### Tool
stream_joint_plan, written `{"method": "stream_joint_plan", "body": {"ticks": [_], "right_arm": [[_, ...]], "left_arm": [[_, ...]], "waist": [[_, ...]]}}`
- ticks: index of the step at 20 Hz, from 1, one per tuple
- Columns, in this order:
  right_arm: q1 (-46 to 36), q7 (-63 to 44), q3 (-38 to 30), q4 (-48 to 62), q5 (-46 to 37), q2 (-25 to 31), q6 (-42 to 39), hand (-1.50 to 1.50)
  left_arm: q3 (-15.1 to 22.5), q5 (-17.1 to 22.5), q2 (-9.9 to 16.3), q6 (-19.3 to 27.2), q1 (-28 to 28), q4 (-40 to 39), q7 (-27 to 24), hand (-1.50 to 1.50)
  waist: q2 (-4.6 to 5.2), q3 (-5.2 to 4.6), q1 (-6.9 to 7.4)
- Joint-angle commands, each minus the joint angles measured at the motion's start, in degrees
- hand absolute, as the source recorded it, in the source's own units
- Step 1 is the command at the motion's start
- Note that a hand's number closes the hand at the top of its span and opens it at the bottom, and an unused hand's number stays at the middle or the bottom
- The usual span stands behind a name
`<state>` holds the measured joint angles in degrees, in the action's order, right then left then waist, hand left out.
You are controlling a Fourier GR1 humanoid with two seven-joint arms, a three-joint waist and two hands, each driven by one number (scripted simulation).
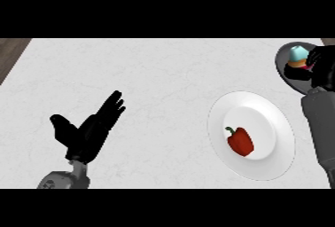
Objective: Pick the cupcake from the plate and place it in the pan
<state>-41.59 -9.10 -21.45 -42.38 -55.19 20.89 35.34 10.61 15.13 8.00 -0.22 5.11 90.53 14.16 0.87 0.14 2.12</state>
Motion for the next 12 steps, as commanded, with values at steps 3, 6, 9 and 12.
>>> {"method": "stream_joint_plan", "body": {"ticks": [3, 6, 9, 12], "right_arm": [[-2.9, 9.77, -7.18, 12.4, 5.22, 5.54, 10.3, 1.5], [-4.56, 12.84, -9.19, 17.27, 6.66, 8.3, 10.91, 1.5], [-4.8, 17.39, -11.84, 19.2, 10.03, 11.72, 8.58, 1.5], [-5.71, 19.79, -12.48, 22.16, 10.16, 13.92, 8.4, 1.5]], "left_arm": [[-0.08, -0.88, -0.89, 0.36, 2.18, -1.68, -0.12, 0.0], [-0.09, 0.97, -0.35, -1.89, -0.19, -0.27, -0.54, 0.0], [2.49, -2.07, -1.79, 0.02, -0.91, 0.47, -1.22, 0.0], [0.73, -1.1, -1.34, 0.25, 1.62, 0.59, 0.32, 0.0]], "waist": [[0.5, 0.13, 0.56], [0.84, 0.2, 1.82], [0.95, 0.32, 1.98], [1.11, 0.32, 2.15]]}}
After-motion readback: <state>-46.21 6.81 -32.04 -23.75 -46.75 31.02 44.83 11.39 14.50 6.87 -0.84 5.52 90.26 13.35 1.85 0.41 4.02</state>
